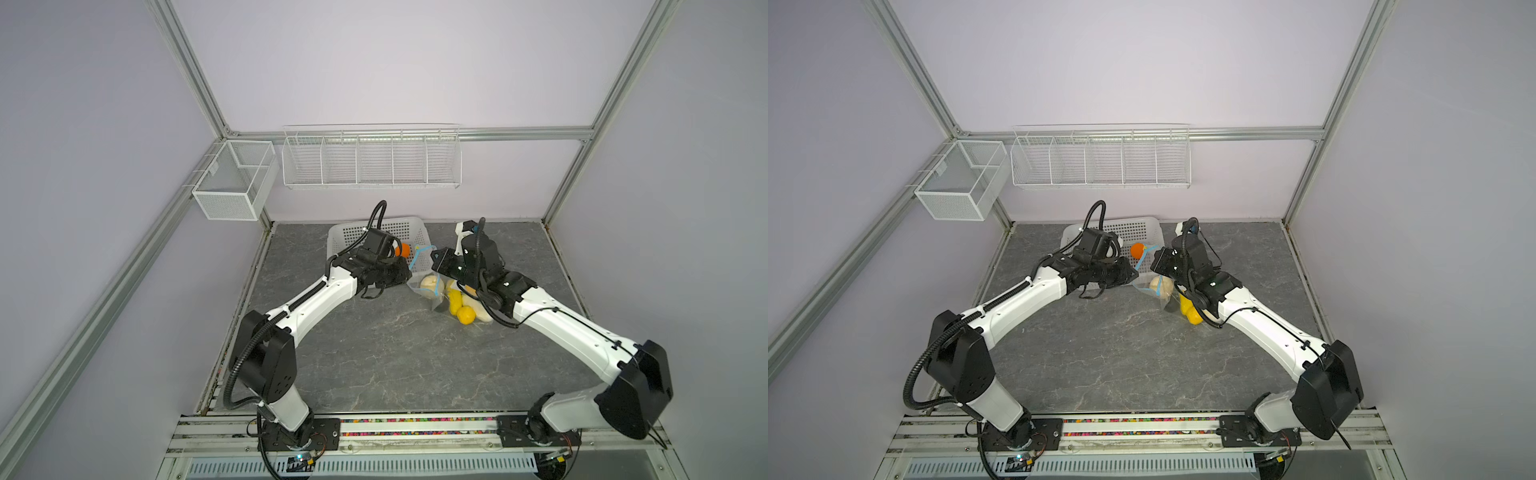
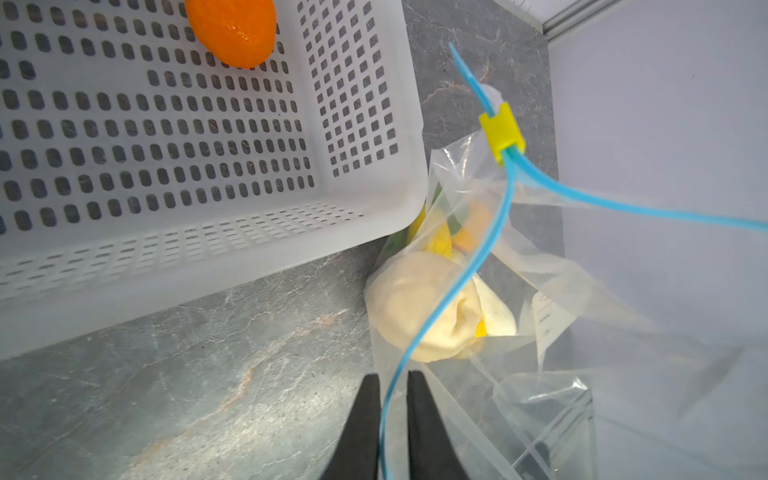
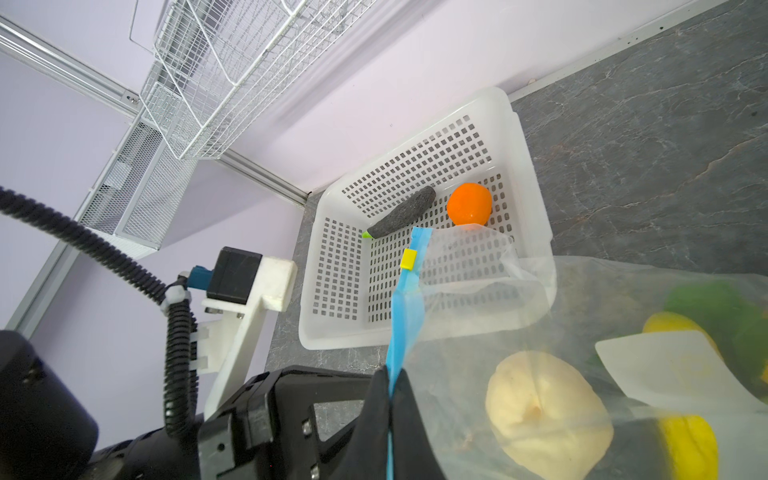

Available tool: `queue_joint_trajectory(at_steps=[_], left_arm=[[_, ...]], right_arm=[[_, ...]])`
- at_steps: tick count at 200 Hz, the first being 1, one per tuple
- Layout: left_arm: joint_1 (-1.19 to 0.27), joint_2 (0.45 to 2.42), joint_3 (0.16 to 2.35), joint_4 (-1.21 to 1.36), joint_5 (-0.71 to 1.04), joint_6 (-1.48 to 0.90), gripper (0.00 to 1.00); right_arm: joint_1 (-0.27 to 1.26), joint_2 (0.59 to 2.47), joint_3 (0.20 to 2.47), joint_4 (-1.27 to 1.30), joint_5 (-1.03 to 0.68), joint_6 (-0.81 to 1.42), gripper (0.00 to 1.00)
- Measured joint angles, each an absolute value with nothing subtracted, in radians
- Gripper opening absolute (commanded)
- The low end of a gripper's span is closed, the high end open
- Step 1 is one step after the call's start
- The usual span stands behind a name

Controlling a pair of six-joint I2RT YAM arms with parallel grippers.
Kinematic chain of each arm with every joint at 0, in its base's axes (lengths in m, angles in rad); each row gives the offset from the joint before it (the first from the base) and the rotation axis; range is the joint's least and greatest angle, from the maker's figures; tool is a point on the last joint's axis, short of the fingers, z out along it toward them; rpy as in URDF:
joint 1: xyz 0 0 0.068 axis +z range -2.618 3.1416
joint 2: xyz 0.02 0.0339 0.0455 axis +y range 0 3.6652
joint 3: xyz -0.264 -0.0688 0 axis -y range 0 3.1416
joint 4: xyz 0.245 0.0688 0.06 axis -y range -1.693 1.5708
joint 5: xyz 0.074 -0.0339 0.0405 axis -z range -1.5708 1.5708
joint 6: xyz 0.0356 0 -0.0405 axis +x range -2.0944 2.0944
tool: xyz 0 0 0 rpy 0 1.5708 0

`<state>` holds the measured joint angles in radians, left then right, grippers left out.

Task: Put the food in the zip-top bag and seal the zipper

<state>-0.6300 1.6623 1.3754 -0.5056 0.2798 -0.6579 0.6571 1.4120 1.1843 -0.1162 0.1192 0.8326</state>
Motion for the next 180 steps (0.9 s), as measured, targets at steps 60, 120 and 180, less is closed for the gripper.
queue_joint_trajectory(at_steps=[60, 120, 180], left_arm=[[-0.631, 1.660, 1.384, -0.509, 0.300, -0.673, 0.09], [-0.696, 1.672, 1.594, -0.564, 0.307, -0.677, 0.08], [-0.761, 1.752, 1.800, -0.646, 0.303, -0.677, 0.07]], right_arm=[[0.656, 1.367, 1.182, -0.145, 0.151, 0.817, 0.06], [0.623, 1.257, 1.172, -0.186, 0.210, 0.785, 0.06], [0.591, 1.164, 1.150, -0.229, 0.256, 0.749, 0.06]])
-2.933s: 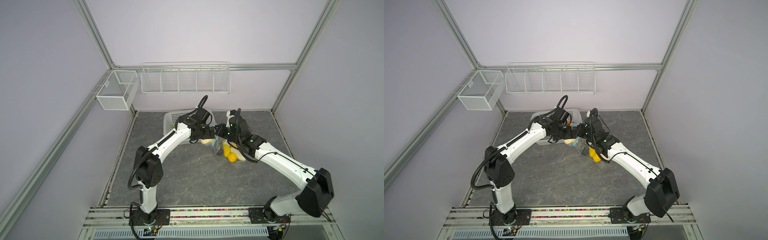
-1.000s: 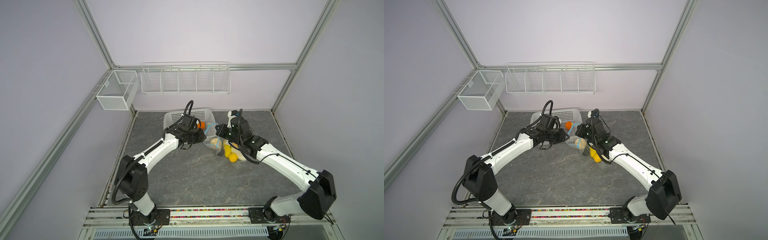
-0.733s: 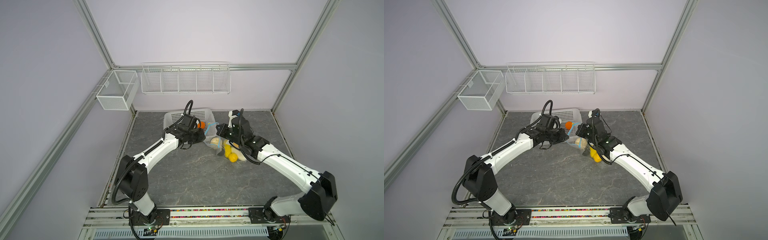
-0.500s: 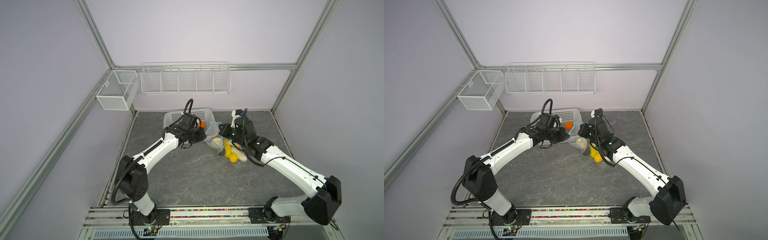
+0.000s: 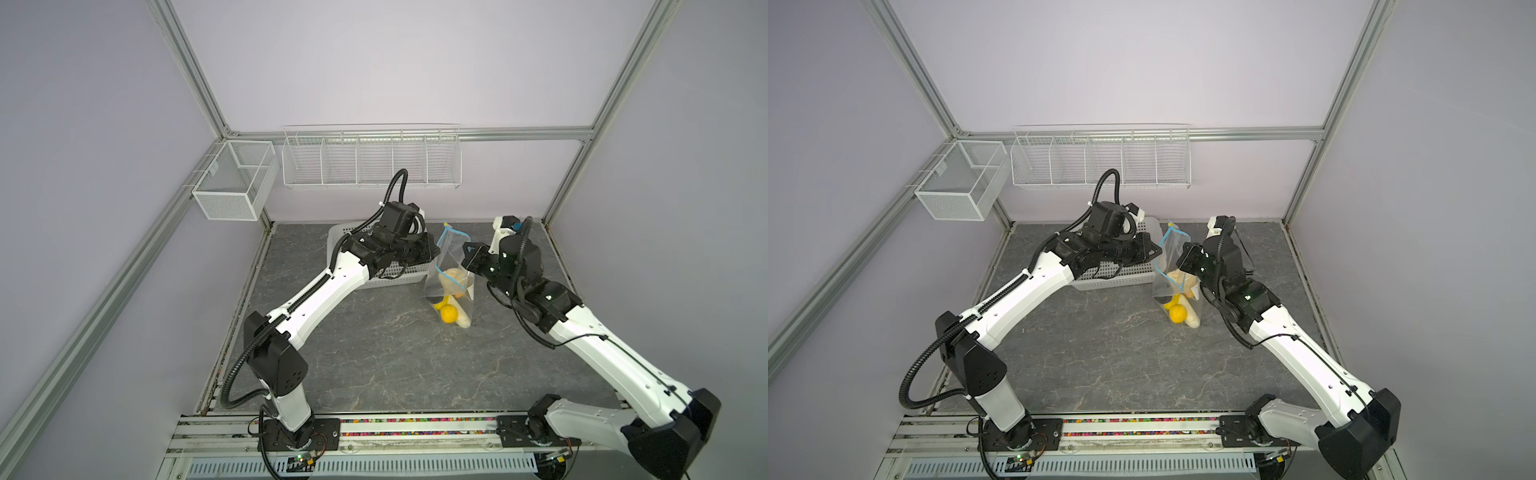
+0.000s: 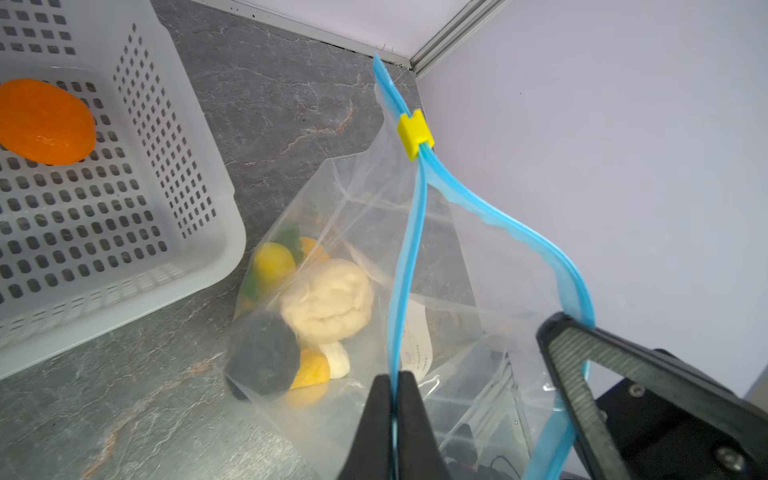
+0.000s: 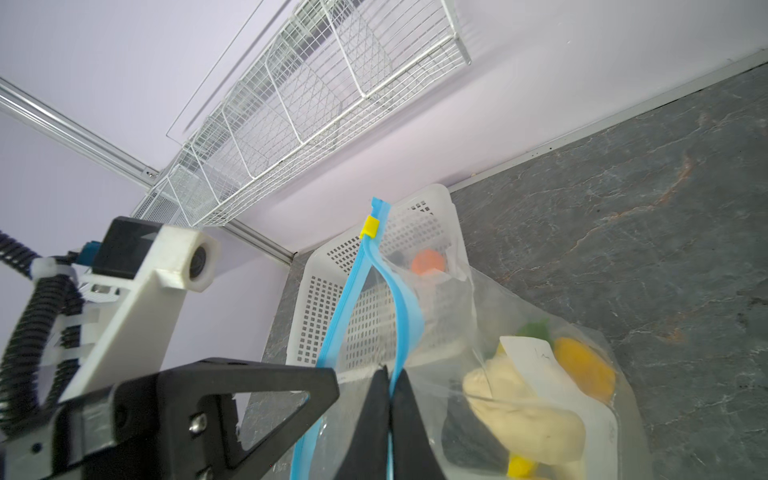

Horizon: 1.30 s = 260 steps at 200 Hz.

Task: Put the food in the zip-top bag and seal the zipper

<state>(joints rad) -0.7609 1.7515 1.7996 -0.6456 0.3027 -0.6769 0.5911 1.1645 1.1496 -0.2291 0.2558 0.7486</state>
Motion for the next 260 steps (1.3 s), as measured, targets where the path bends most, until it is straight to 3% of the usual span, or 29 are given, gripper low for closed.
queue_joint_trajectory(at_steps=[112, 144, 237, 260], left_arm=[[-0.826, 1.853, 1.988, -0.723, 0.289, -0.681, 0.07], [-0.826, 1.870, 1.951, -0.712, 0.287, -0.693, 0.12], [-0.737, 1.737, 1.666, -0.664, 0.215, -0.701, 0.64], [-0.696, 1.701, 1.664, -0.660, 0.182, -0.681, 0.70]], right_arm=[[0.545, 1.043, 1.132, -0.303, 0.322, 0.671, 0.06], [0.543, 1.045, 1.132, -0.331, 0.321, 0.656, 0.06], [0.556, 1.157, 1.130, -0.291, 0.228, 0.680, 0.06], [0.564, 1.174, 1.129, -0.279, 0.218, 0.682, 0.06]])
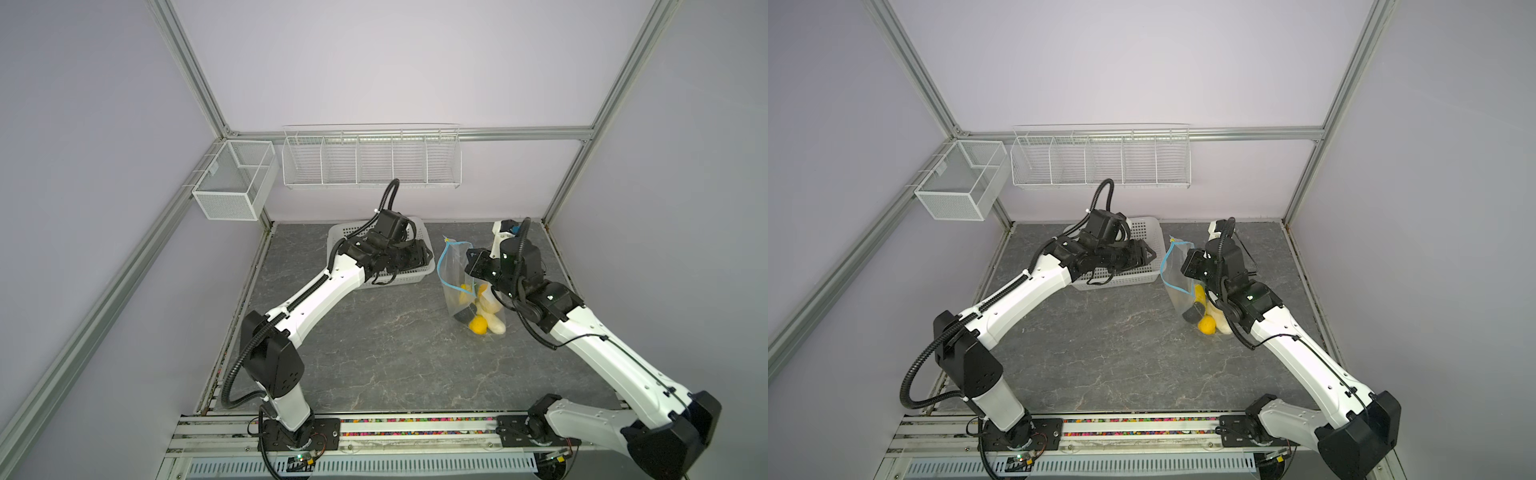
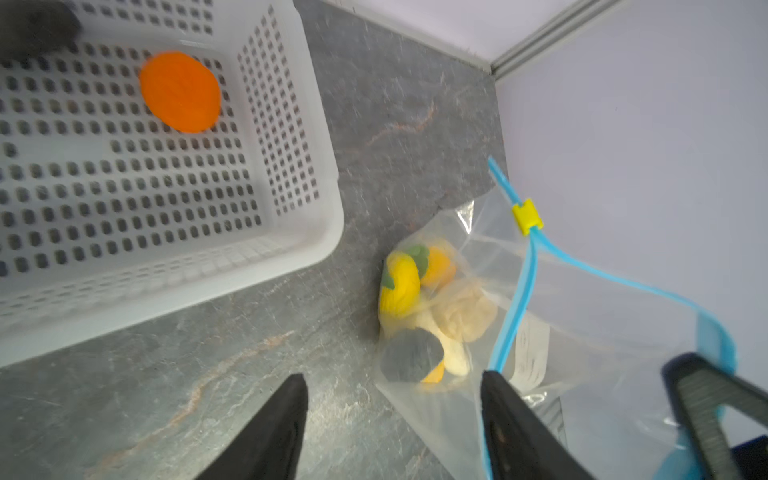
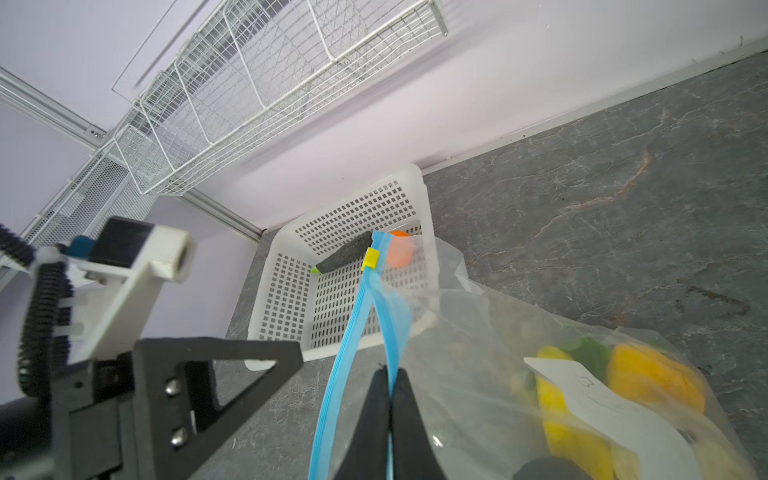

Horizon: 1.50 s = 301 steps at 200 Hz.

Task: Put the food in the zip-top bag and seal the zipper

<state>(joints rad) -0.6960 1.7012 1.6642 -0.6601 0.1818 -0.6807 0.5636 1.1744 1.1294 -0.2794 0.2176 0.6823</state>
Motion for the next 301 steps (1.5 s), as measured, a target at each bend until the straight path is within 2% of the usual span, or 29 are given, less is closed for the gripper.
queue_joint_trajectory(at_steps=[13, 56, 141, 177, 188, 214, 250, 301], left_arm=[[-0.680, 1.688, 1.664, -0.652, 0.155, -0.664, 0.74], [-0.632, 1.768, 1.744, -0.671, 0.043, -0.595, 0.75], [-0.575, 2.302, 2.201, -0.810, -0.124, -0.485, 0.77], [-0.575, 2.447, 2.360, -0.854, -0.136, -0.463, 0.92], [-0.575, 2.476, 2.393, -0.863, -0.135, -0.455, 0.94], [-0.574, 2.529, 2.461, -0.881, -0.139, -0.453, 0.94], [-0.570, 2.574, 2.494, -0.879, -0.145, -0.449, 0.86], [-0.567, 2.628, 2.494, -0.859, -0.180, -0.440, 0.82]], right_arm=[[0.567, 1.182, 1.129, -0.271, 0.215, 0.684, 0.06], [0.572, 1.217, 1.129, -0.245, 0.208, 0.685, 0.06], [0.568, 1.243, 1.129, -0.234, 0.208, 0.683, 0.06], [0.554, 1.251, 1.129, -0.227, 0.208, 0.680, 0.06], [0.551, 1.254, 1.129, -0.225, 0.207, 0.680, 0.06], [0.545, 1.269, 1.129, -0.219, 0.200, 0.680, 0.06], [0.543, 1.286, 1.128, -0.212, 0.190, 0.680, 0.06], [0.538, 1.295, 1.128, -0.208, 0.182, 0.680, 0.06]])
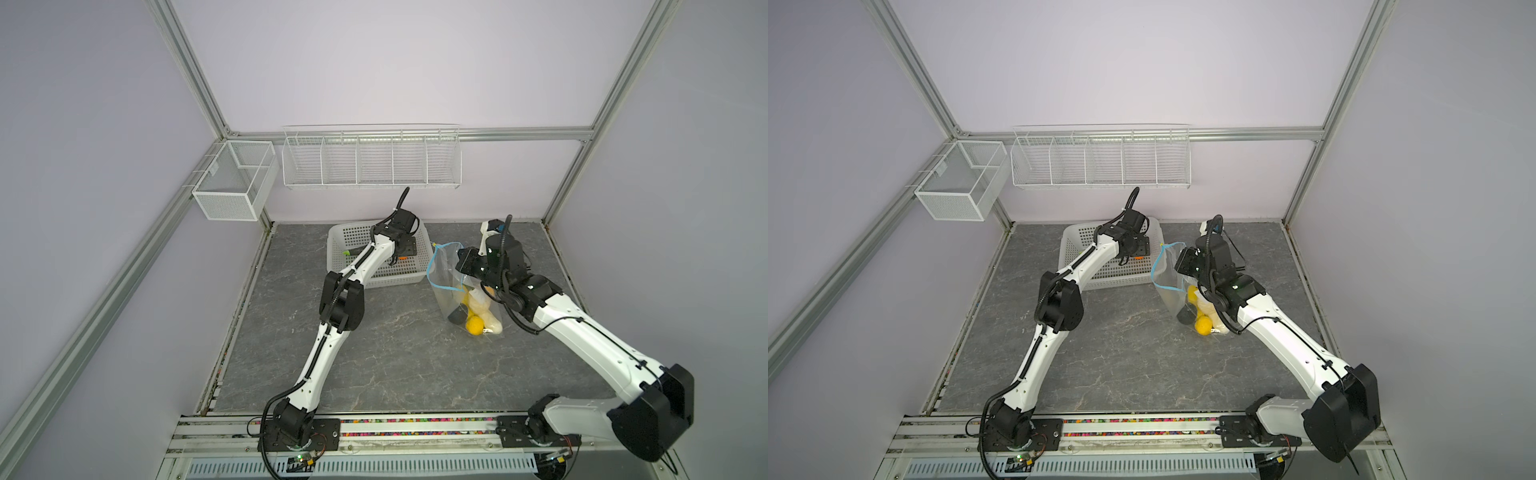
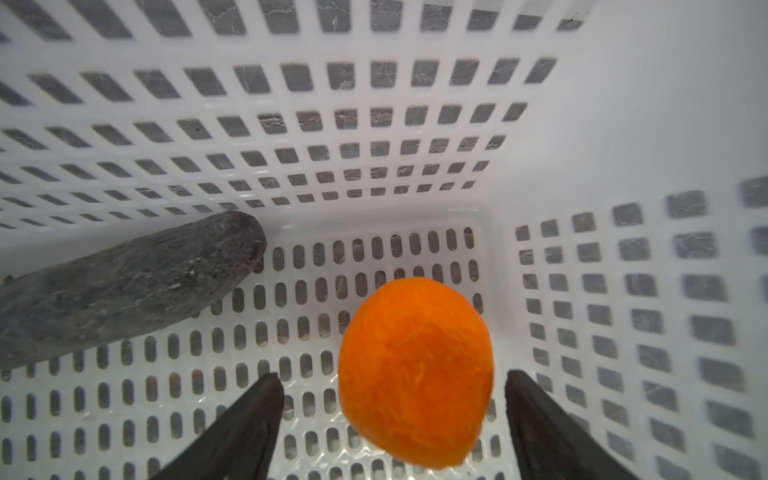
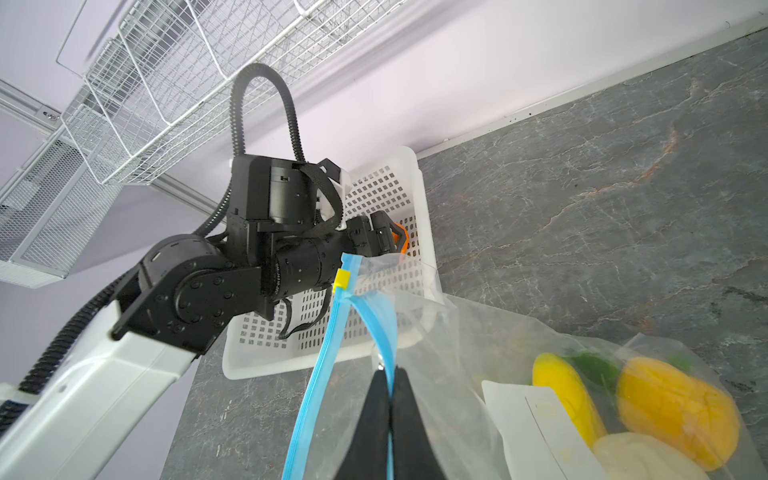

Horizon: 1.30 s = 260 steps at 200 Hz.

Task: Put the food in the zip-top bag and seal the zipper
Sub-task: 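Lower the left gripper onto the orange in the basket and close, then lift the orange with the left gripper and carry it over the bag mouth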

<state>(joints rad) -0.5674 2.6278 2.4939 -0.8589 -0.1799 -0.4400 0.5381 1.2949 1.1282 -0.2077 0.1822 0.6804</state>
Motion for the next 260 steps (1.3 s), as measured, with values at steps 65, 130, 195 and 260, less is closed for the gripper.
queue_joint_trajectory(at_steps=[65, 130, 195, 260], left_arm=[[-0.567, 2.642, 2.495, -0.798, -0.187, -0.439, 0.80], [-0.568, 2.669, 2.518, -0.781, -0.194, -0.432, 0.58], [-0.569, 2.601, 2.392, -0.748, -0.212, -0.432, 0.45], [-0.569, 2.458, 2.172, -0.750, -0.202, -0.446, 0.43]], right_arm=[[0.538, 1.319, 1.128, -0.206, 0.167, 0.680, 0.06], [0.538, 1.320, 1.129, -0.206, 0.167, 0.680, 0.06], [0.538, 1.319, 1.129, -0.205, 0.167, 0.680, 0.06], [0.538, 1.319, 1.129, -0.205, 0.162, 0.680, 0.06]])
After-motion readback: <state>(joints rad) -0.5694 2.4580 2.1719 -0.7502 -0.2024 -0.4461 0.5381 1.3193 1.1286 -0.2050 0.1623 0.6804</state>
